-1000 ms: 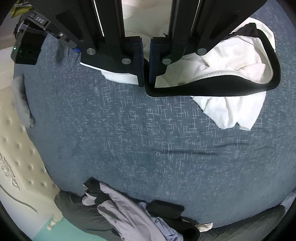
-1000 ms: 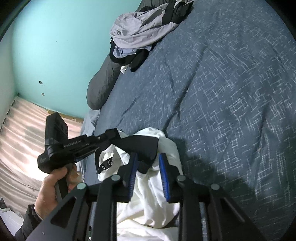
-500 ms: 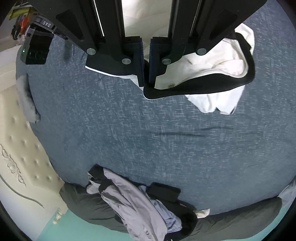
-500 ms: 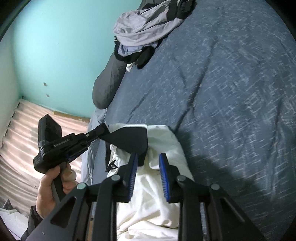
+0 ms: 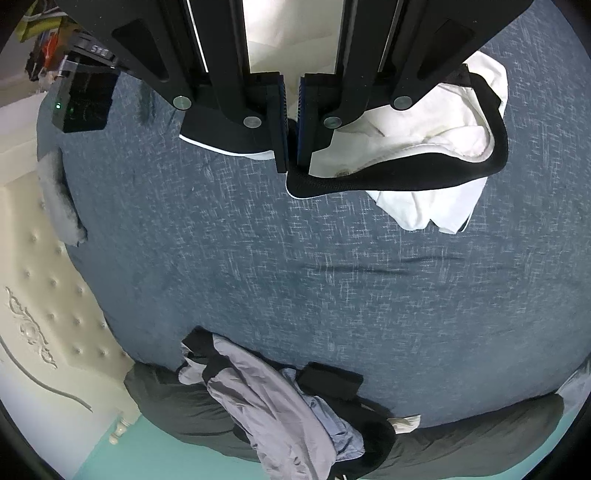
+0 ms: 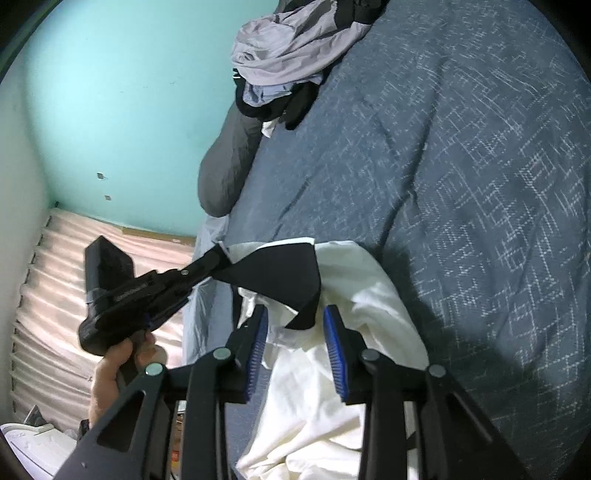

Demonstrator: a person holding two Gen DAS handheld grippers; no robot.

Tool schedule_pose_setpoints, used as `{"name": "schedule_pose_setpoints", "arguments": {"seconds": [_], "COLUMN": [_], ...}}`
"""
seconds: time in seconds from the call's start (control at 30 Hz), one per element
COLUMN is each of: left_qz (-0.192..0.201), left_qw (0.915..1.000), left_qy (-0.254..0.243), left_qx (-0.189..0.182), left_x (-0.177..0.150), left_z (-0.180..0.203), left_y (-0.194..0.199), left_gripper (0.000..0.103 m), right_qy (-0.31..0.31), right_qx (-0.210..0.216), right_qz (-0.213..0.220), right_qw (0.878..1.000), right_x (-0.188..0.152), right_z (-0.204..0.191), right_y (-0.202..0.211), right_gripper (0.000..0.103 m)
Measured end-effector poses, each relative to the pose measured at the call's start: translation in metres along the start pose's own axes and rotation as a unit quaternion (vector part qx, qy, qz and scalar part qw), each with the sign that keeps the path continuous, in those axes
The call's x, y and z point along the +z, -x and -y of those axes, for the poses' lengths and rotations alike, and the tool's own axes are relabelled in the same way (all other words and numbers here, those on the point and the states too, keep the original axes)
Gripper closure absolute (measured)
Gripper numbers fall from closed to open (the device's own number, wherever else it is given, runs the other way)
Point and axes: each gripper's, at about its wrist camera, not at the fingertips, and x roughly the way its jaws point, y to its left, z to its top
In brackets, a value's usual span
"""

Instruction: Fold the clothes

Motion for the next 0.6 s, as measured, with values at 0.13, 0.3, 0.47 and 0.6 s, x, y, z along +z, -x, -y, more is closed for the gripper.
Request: {"name": "schedule_pose_setpoints", "arguments": {"seconds": [0.13, 0.3, 0.47, 0.6], "left_qz": [-0.004, -0.007, -0.008, -0.008], "left_qw": [1.0, 0.9999, 0.9999, 0.9999], "left_qy": [-0.006, -0.007, -0.004, -0.005], "left_qx": [-0.001, 0.004, 0.007, 0.006], "left_x": [-0.0044, -0.0087, -0.0071, -0.0043], "left_z": [0.003, 0.0007, -0.0032, -0.0015], "left_y": [0.0012, 0.0005, 0.001, 0.0022], "left_gripper": [0.099, 0.099, 0.099, 0.099], "right_qy": [-0.006, 0.005, 0.025, 0.034], "right_qx": [-0.007, -0.025, -0.034, -0.044], "right_qz": [-0.005, 0.0, 0.003, -0.002], "right_qw": [1.0, 1.0, 0.999, 0.998], "right_x": [-0.0007, -0.001, -0.0008, -0.0031], "right_z": [0.003, 0.0057, 0.0035, 0.0047], "right_y": [-0.0057, -0.0054, -0.0056, -0.0049], "right_gripper": [0.071, 0.082, 0.1, 0.102]}}
